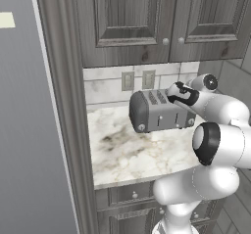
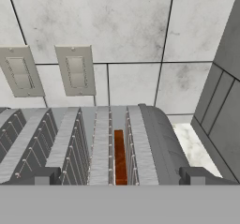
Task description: Start the toaster. Once the lever pops up, take the bread to the plate on the dining counter.
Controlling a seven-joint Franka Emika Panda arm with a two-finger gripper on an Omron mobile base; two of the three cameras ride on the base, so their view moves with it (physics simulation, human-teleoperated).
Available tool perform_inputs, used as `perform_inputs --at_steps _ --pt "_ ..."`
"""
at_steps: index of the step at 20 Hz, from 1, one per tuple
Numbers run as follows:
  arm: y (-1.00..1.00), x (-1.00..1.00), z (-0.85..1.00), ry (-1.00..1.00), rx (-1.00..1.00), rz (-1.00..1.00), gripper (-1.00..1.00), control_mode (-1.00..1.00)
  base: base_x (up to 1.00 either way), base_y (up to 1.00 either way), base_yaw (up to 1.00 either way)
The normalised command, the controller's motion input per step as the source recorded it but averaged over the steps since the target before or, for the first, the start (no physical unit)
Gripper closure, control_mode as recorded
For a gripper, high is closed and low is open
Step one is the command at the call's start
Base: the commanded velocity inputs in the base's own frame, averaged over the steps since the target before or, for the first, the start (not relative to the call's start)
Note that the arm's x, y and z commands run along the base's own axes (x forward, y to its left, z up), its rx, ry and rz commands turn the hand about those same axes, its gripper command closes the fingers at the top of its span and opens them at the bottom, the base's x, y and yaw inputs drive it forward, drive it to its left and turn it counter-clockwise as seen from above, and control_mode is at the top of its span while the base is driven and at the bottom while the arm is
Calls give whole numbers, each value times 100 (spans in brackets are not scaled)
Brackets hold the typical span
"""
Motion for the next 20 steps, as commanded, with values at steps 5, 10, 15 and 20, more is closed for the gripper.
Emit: perform_inputs --at_steps 5,10,15,20 --pt "0 0 0 0 0 0 -100 -100 0 0 0" --pt "0 0 0 0 0 0 -100 -100 0 0 0" --pt "0 0 0 0 0 0 -100 -100 0 0 0" --pt "0 0 0 0 0 0 -100 -100 0 0 0"
